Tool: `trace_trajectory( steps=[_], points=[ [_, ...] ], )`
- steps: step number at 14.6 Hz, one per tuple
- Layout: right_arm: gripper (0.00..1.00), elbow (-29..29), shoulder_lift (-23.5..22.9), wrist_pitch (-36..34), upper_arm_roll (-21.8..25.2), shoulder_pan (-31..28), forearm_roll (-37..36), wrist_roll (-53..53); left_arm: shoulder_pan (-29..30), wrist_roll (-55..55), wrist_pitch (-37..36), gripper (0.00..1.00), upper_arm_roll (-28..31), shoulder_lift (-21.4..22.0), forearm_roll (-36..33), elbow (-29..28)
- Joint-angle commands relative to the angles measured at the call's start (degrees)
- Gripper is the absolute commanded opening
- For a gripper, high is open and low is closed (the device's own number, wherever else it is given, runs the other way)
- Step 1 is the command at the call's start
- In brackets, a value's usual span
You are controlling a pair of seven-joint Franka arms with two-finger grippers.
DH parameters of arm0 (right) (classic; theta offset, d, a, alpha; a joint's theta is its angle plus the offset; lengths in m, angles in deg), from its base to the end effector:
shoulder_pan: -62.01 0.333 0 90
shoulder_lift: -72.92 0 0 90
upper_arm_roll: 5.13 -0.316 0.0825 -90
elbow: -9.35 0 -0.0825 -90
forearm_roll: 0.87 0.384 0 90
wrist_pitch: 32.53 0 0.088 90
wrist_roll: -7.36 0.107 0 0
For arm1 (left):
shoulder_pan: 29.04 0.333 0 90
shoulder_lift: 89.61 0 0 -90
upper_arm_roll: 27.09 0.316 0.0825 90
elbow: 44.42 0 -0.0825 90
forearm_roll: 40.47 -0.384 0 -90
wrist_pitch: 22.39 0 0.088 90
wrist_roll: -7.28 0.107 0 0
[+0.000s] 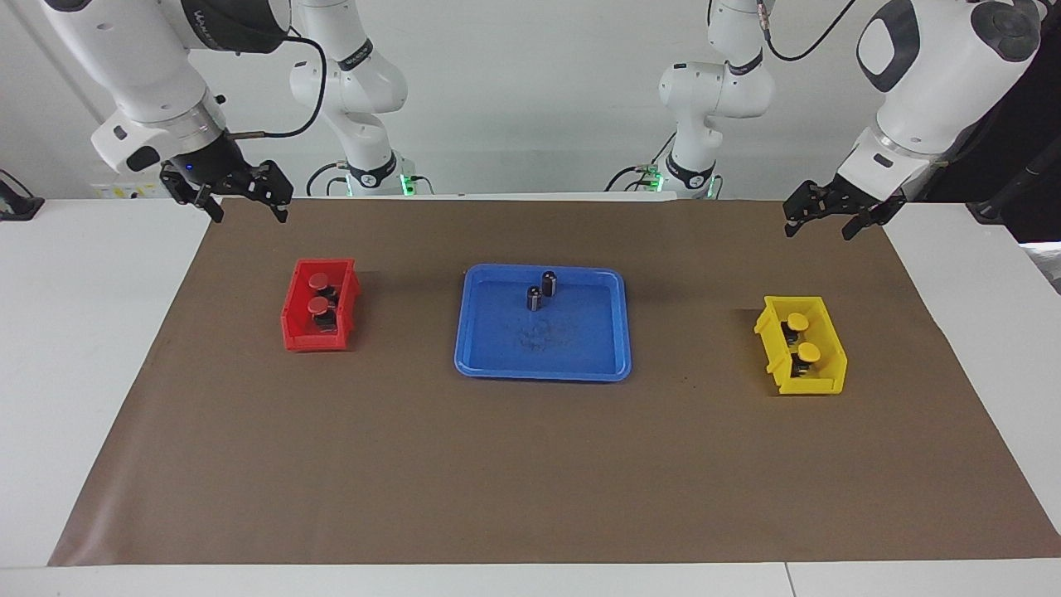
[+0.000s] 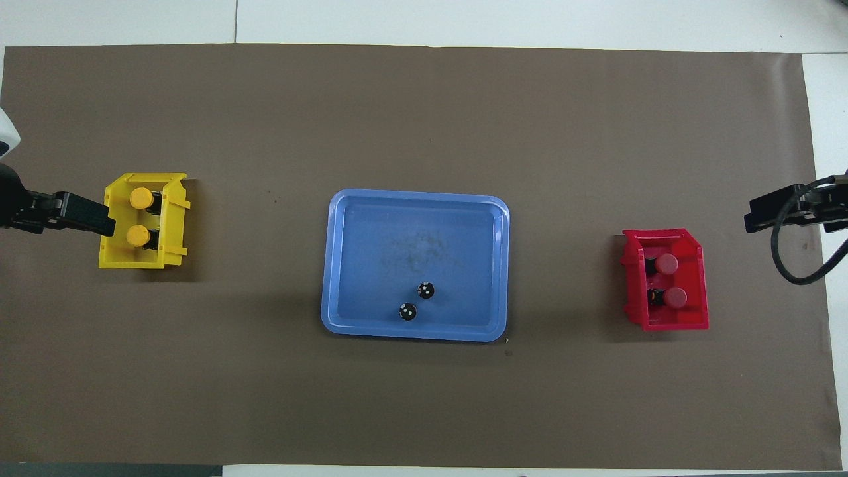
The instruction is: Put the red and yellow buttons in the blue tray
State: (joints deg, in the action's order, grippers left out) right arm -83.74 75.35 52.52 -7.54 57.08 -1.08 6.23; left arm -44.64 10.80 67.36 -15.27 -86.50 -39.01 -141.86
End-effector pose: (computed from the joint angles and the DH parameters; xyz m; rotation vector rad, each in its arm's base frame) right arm 0.5306 -0.0233 0.6152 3.1353 -0.0384 -0.1539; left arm 0.5327 -0.0352 0.5920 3.0964 -0.1972 -0.1260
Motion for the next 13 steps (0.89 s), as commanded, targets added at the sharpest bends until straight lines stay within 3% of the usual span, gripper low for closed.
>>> trace_trajectory(
  steps=[1,10,13],
  points=[
    [1.0,0.3,0.3,-0.7,-0.3,-0.3,0.1,0.4,2.4,-1.0,-1.1,1.0,0.5,-0.6,-0.8,2.9],
    [1.0,-0.7,0.6,-0.2,-0.5,-0.2,0.4,0.5,3.0,-2.0,-0.6,1.0,0.2,-0.1,-0.2,2.7],
    [1.0,-0.2,0.2,0.4,-0.5,-0.2,0.3,-0.9,6.2,-1.9,-0.1,1.0,-2.1,-0.2,-0.1,2.5]
  ],
)
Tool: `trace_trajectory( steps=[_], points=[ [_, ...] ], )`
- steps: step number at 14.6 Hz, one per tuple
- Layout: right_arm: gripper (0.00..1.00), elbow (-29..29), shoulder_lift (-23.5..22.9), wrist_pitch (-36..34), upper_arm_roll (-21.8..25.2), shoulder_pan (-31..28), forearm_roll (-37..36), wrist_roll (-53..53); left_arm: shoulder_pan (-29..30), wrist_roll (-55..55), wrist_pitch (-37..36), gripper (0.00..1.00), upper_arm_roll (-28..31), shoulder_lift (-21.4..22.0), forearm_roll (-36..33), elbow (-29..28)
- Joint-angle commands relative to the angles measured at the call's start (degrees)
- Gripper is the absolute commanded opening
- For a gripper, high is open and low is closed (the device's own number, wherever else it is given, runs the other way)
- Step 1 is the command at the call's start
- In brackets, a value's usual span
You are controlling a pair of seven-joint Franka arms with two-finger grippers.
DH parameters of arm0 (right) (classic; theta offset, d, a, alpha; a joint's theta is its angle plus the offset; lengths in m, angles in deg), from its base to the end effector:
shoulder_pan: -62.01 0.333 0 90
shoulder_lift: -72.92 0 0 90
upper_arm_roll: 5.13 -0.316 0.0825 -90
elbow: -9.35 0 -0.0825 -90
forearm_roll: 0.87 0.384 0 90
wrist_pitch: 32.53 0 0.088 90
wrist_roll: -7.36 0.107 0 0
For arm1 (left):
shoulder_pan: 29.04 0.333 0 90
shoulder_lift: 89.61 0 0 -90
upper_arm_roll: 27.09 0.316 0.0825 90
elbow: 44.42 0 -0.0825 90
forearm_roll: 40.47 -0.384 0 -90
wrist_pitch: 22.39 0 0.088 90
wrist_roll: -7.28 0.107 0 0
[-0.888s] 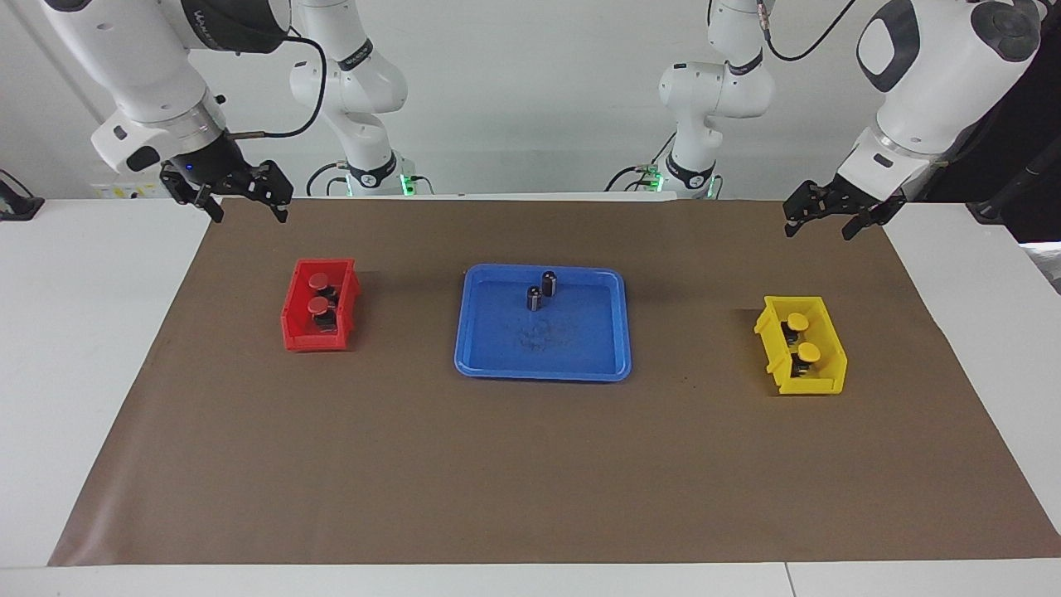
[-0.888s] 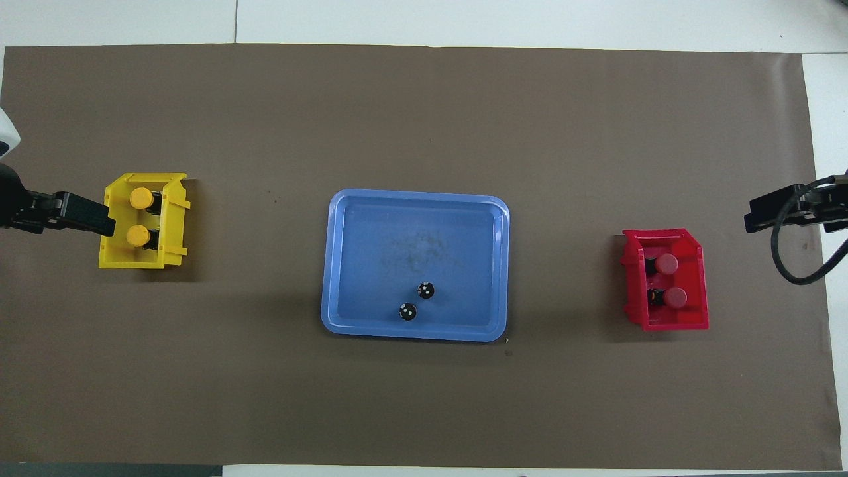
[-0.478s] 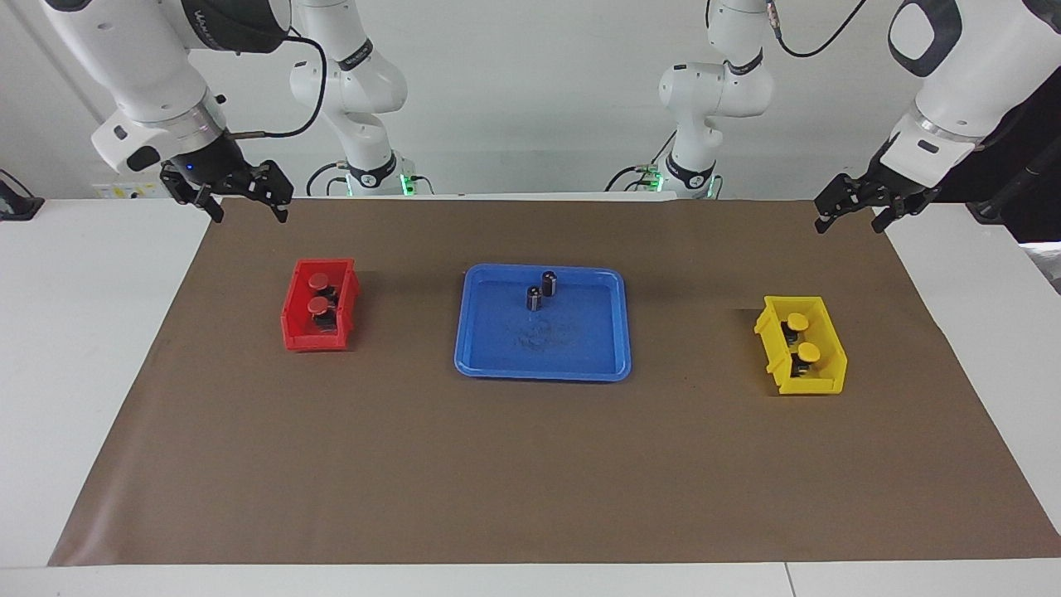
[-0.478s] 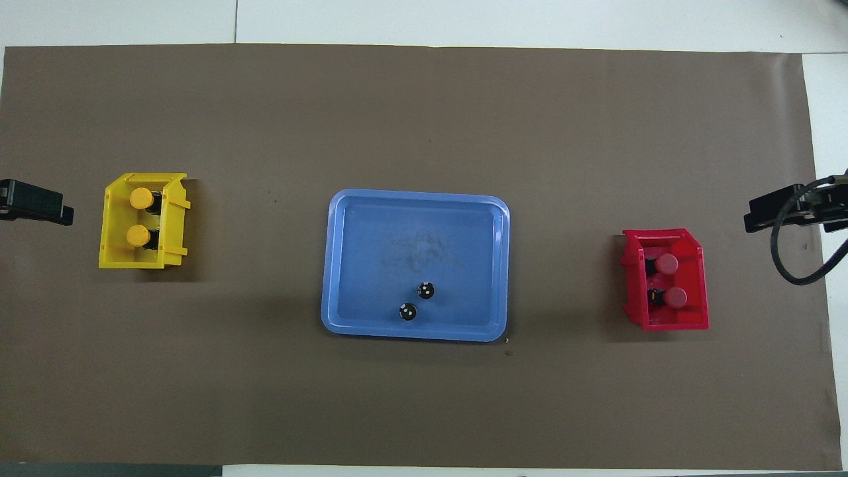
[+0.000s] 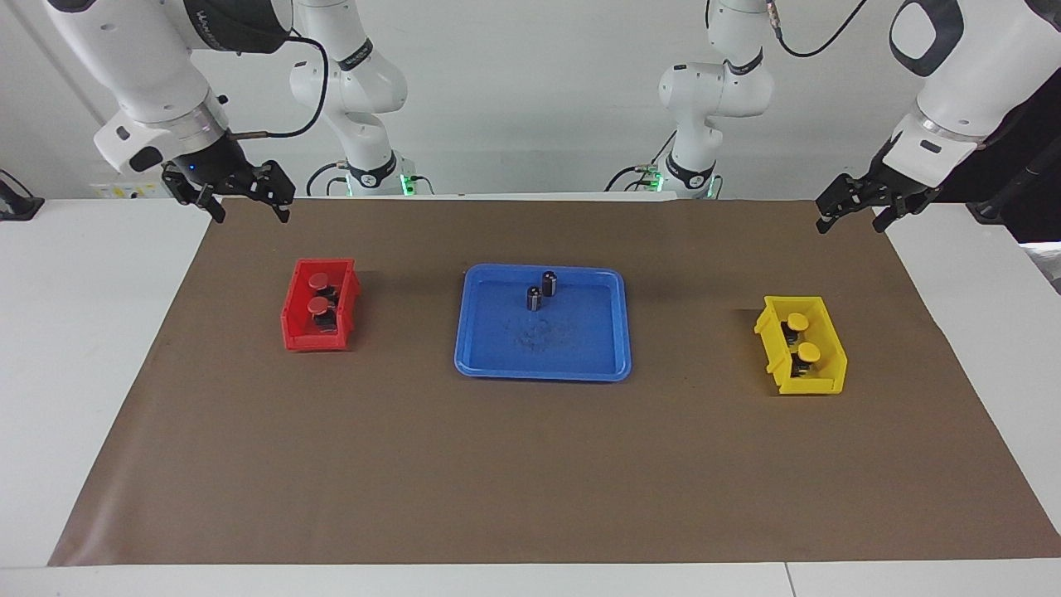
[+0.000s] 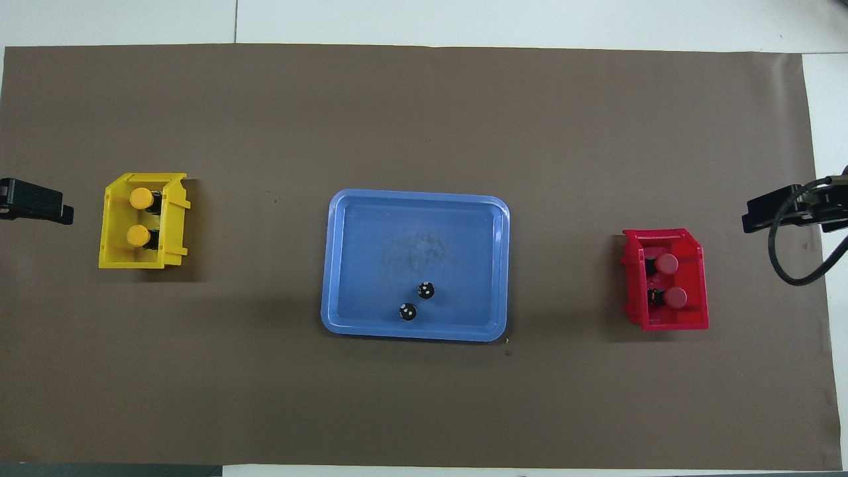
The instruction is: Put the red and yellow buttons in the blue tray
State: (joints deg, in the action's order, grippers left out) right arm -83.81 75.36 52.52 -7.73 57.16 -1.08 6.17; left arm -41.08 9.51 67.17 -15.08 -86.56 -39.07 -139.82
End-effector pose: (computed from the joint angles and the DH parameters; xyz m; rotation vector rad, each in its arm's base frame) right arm 0.5306 -0.0207 0.6147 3.1350 -0.0294 -0.1555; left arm 0.5356 0.0000 0.6079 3.1036 -0.0614 -0.0763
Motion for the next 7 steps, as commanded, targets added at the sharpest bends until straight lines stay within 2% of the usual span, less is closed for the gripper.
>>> trace_trajectory(
  steps=[1,3,7],
  points=[
    [1.0,-0.1,0.1,2.1,-0.4,-0.2,0.3,-1.2,5.5,-0.3,0.3,1.0,-5.0,-0.2,-0.2,0.5],
    [1.0,-0.8,-0.1,3.6,-0.5,-0.9,1.2,-1.3,8.8,-0.4,0.6,1.0,-8.8,-0.2,-0.2,0.3],
    [1.0,-10.0,0.4,12.4,-0.5,-0.3,1.2,-1.2,9.9,-0.4,0.5,1.0,-9.9,-0.1,-0.1,0.1]
  ],
)
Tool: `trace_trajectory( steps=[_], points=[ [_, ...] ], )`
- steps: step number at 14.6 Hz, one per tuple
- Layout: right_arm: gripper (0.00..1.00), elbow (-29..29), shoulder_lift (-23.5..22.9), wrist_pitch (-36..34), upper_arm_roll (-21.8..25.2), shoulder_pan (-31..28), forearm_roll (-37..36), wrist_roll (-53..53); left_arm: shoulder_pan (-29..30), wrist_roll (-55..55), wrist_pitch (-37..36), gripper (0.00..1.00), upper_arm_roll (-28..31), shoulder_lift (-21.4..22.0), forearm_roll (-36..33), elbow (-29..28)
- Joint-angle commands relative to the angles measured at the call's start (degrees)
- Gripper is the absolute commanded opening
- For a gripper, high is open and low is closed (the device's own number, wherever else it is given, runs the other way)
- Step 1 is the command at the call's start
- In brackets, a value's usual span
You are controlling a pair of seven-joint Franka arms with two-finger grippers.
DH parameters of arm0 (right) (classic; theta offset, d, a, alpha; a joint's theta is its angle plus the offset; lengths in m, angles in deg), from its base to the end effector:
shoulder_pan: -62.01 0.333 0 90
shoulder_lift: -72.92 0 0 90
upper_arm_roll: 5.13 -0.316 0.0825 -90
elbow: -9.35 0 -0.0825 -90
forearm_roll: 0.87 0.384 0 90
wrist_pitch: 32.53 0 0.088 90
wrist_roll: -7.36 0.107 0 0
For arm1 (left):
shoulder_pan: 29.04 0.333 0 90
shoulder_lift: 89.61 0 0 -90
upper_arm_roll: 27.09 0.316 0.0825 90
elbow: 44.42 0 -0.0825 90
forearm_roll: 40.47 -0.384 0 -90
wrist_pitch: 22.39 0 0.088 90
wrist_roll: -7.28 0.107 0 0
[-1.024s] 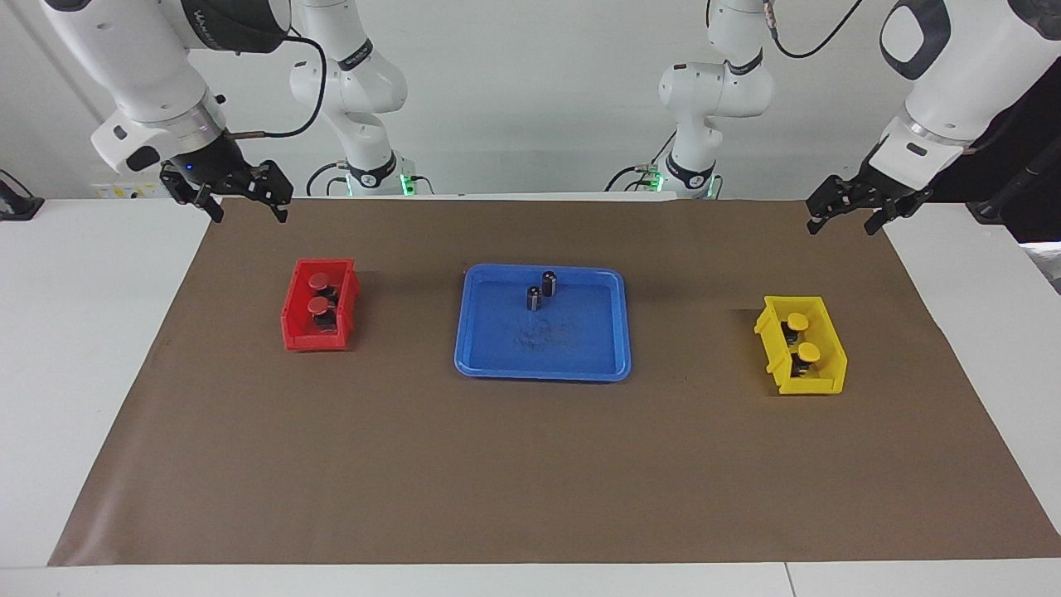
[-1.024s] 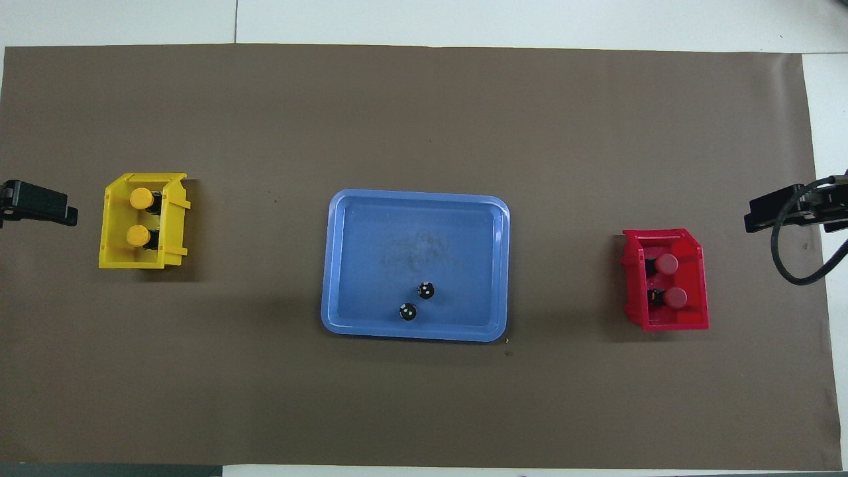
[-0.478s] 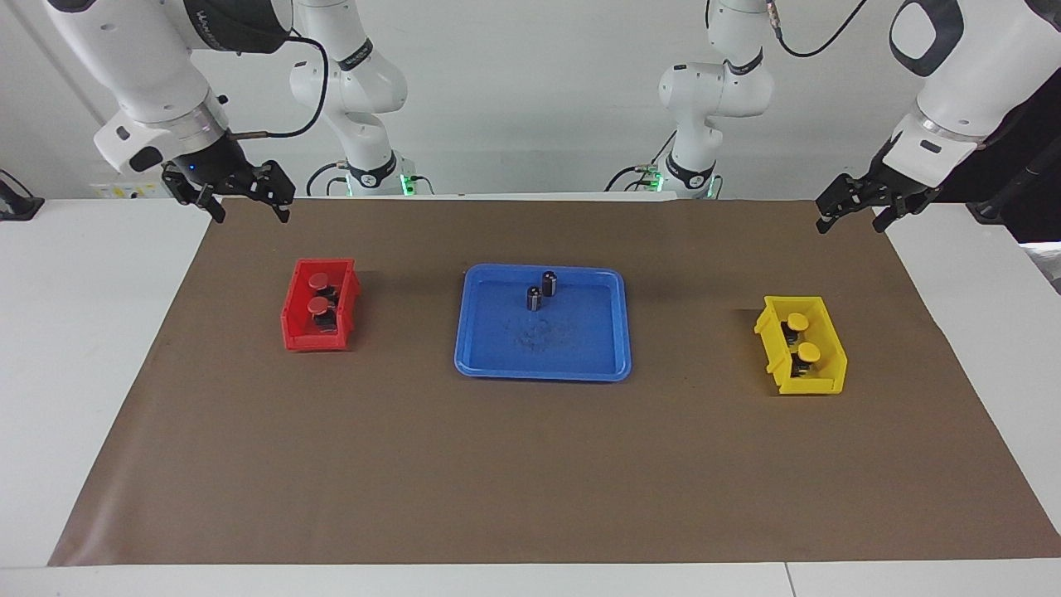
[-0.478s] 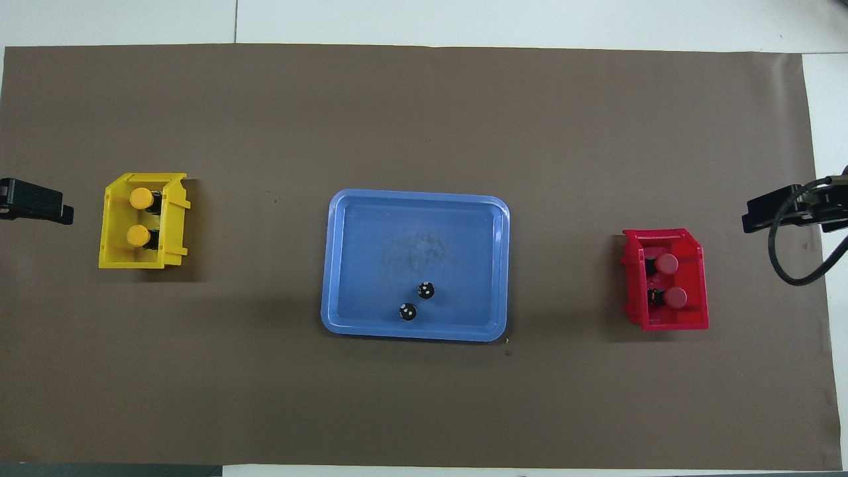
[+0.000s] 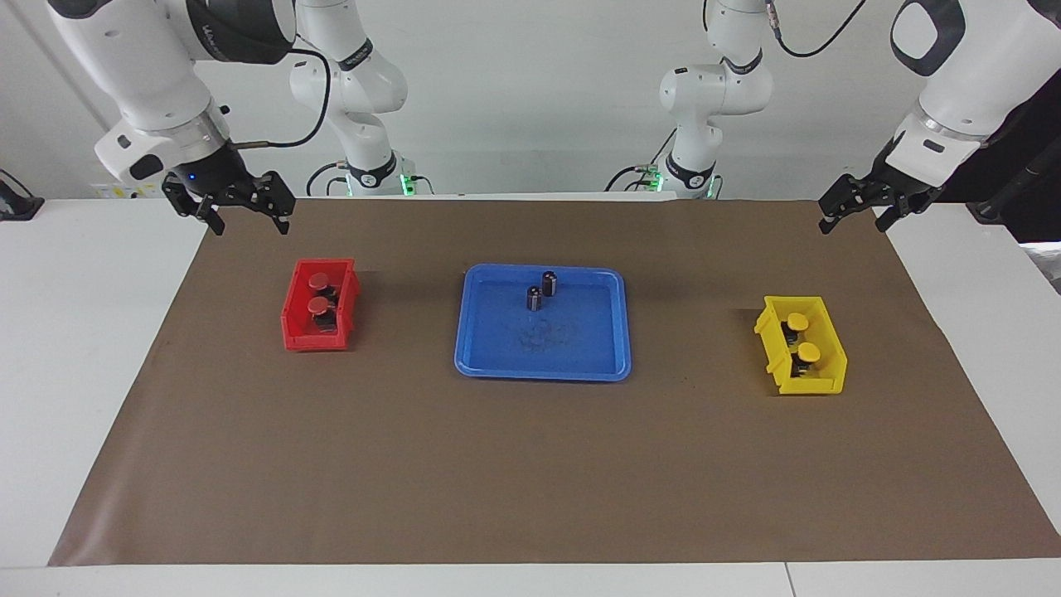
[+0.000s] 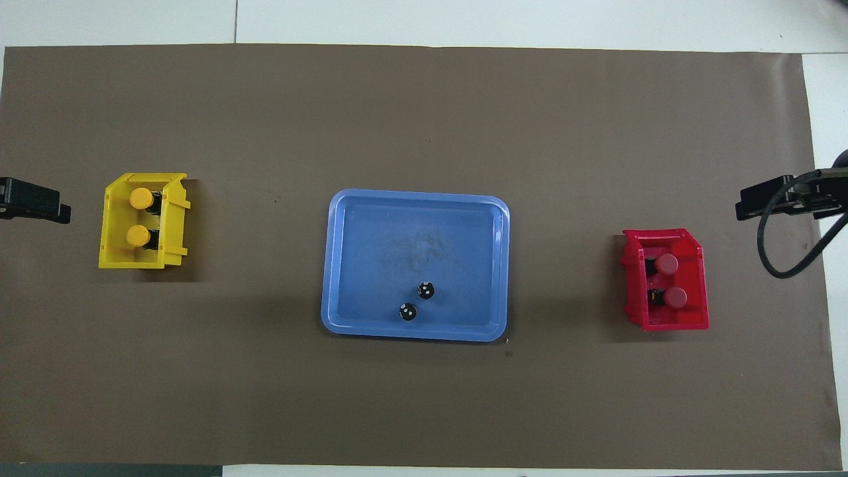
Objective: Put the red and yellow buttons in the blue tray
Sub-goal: 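Reach the right gripper into the red holder and grasp a red button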
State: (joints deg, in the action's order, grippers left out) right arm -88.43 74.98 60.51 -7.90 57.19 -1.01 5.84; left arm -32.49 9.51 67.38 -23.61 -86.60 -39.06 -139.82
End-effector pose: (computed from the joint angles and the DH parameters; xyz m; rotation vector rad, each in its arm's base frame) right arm 0.5440 -0.0193 0.5846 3.1380 -0.0143 -0.0736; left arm 0.5359 -0.0015 0.6084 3.1115 -0.0593 -0.0705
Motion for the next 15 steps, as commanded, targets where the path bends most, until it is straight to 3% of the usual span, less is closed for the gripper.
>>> trace_trajectory(
  steps=[1,8,12,15],
  points=[
    [0.99,-6.7,0.2,5.9,-0.3,-0.5,1.1,-0.9,1.1,-0.3,0.3,1.0,-1.3,0.1,-0.1,-0.2],
    [0.7,-22.6,0.0,22.9,-0.3,-0.5,1.1,-4.5,1.5,-0.5,0.3,1.0,-1.3,0.9,-0.2,-1.8],
    [0.69,-27.5,-0.4,28.5,-0.3,-0.6,1.2,-3.8,1.5,-0.6,3.0,1.0,-1.2,2.7,-0.1,-6.0],
    [0.65,-31.0,0.1,31.8,-0.3,-0.5,1.2,-3.6,1.1,-0.7,2.9,1.0,-1.3,2.7,-0.2,-6.1]
  ],
)
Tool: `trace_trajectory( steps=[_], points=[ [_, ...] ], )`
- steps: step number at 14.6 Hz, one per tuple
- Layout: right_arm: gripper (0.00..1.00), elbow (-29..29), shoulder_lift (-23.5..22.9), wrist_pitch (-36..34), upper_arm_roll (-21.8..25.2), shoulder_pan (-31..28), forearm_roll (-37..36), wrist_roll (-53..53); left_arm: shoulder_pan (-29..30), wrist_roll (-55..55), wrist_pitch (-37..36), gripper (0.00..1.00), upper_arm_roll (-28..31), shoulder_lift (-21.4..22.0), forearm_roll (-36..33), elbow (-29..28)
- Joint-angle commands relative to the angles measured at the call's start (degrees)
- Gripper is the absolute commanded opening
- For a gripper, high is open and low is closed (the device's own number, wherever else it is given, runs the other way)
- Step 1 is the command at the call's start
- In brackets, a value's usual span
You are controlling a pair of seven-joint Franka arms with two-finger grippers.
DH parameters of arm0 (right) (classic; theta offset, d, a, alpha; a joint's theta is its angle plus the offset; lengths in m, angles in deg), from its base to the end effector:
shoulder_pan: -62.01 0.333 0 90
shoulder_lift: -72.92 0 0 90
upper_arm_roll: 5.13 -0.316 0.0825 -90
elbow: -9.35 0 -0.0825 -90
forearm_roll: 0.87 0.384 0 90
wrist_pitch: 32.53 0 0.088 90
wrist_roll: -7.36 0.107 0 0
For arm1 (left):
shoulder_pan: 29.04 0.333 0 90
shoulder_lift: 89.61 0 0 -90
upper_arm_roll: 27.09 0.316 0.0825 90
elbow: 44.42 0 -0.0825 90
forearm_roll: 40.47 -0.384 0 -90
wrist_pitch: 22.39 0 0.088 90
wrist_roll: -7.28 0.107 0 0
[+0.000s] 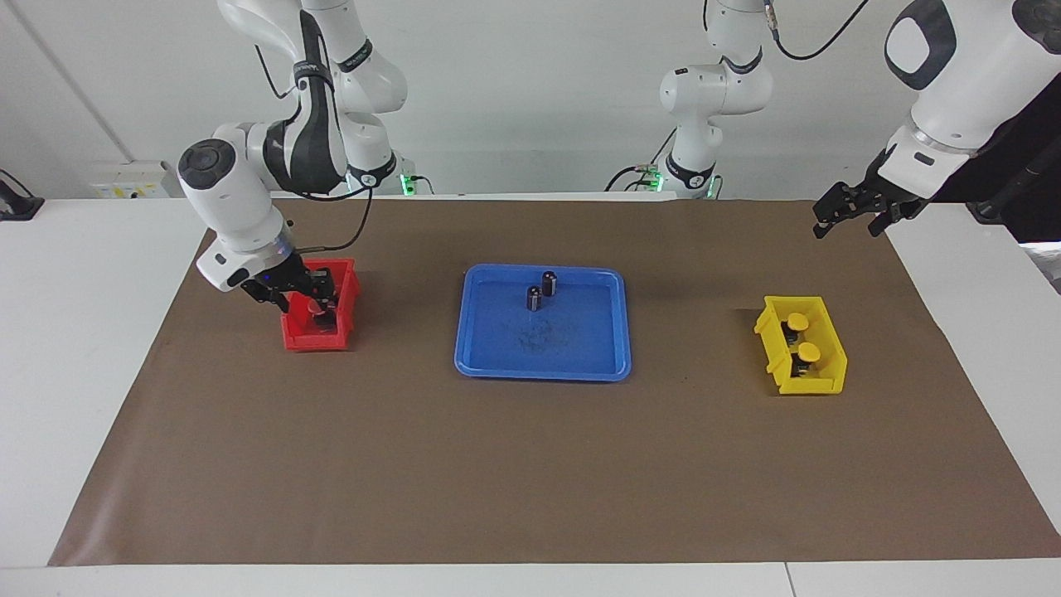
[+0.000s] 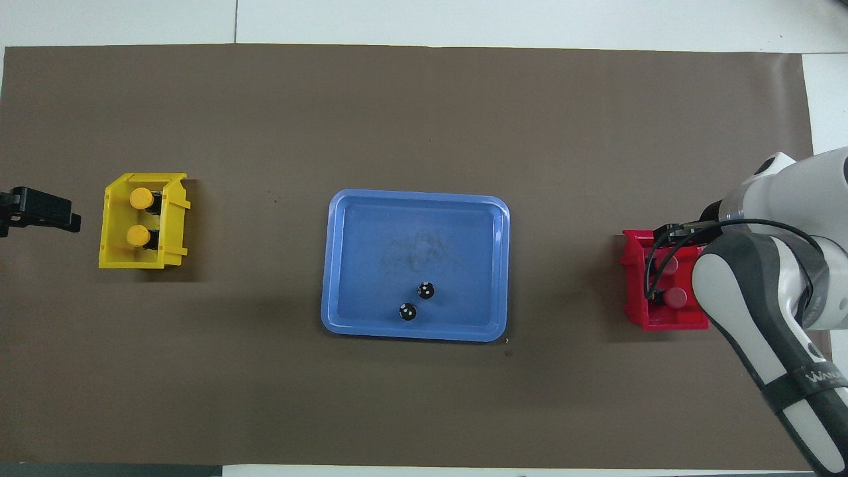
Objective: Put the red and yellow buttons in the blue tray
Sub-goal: 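Reach the right gripper into the red holder and grasp a red button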
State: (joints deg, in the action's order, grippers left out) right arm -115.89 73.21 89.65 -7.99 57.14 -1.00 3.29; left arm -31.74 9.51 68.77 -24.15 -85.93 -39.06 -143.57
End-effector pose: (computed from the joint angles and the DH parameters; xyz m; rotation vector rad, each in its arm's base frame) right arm 0.5253 -0.0185 0.3859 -3.1397 -0.0584 0.0760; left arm 0.5319 0.0004 0.5858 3.1095 -0.0521 -0.1162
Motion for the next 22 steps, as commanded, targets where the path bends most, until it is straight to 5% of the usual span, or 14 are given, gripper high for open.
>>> trace_trajectory(
  steps=[1,11,14,18,22],
  points=[
    [0.64,-4.1,1.7,3.0,-0.2,-0.8,1.2,-1.1,0.3,-0.7,1.6,1.0,-0.7,2.0,-0.2,-2.3],
    [0.63,-9.9,3.1,8.2,-0.2,-0.8,1.2,-1.1,0.9,-0.2,8.0,1.0,-0.3,2.9,-0.5,-6.7],
    [0.53,-10.6,3.4,8.4,-0.2,-0.8,1.2,-1.2,2.2,-0.1,9.2,1.0,-0.3,2.9,-0.5,-6.8],
    [0.22,-10.5,3.4,7.9,-0.2,-0.9,1.2,-1.5,3.1,-0.1,10.6,0.88,-0.4,2.7,-0.5,-8.1],
    [0.21,-2.3,1.4,-1.4,-0.2,-0.9,1.1,-1.6,2.3,-0.2,18.6,0.85,-0.4,2.8,-0.5,-15.1]
  ],
)
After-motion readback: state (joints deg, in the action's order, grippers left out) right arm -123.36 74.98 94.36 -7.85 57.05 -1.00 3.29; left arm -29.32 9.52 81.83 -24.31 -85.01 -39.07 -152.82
